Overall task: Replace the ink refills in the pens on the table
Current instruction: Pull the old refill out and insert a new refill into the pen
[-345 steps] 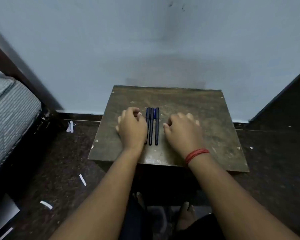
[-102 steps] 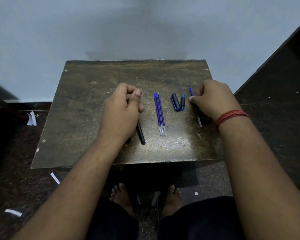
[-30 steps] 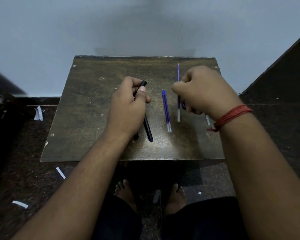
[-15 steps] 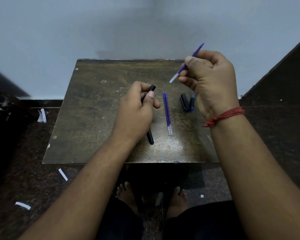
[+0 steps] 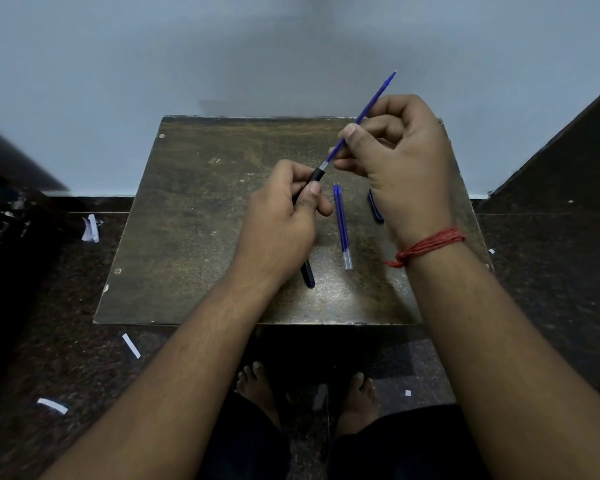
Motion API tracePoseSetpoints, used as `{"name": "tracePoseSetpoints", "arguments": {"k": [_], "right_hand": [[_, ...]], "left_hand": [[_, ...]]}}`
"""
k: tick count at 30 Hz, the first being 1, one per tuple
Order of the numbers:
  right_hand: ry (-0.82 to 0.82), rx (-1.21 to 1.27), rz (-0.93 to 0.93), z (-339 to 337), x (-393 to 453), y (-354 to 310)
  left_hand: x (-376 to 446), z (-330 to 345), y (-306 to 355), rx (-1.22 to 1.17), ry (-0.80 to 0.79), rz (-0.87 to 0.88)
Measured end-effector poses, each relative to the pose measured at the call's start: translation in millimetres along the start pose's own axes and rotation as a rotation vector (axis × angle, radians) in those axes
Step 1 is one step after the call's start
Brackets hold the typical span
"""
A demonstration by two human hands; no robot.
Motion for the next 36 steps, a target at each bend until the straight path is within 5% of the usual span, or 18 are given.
{"name": "tracePoseSetpoints", "arguments": {"k": [9, 22, 36], "right_hand": [[-0.253, -0.15, 0.096, 20.0, -3.3, 13.8], [0.107, -0.506, 0.049, -74.3, 24.8, 14.7], [-0.379, -1.329, 0.092, -24.1, 11.9, 48.6]], "left_hand": [[0.7, -1.3, 1.8, -0.025, 0.02, 0.035], [-0.4, -15.4, 7.7, -0.084, 0.145, 0.105], [1.3, -13.4, -0.2, -0.015, 0.133, 0.06]]}}
Point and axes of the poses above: each hand's wrist, its own x-axis towards the middle knuckle, its own z-axis out of the palm, y = z × x, the point moved 9 cm from there along x, towards the middle knuckle, and after that the axes turned 2 degrees about -x, right-handed, at the moved point
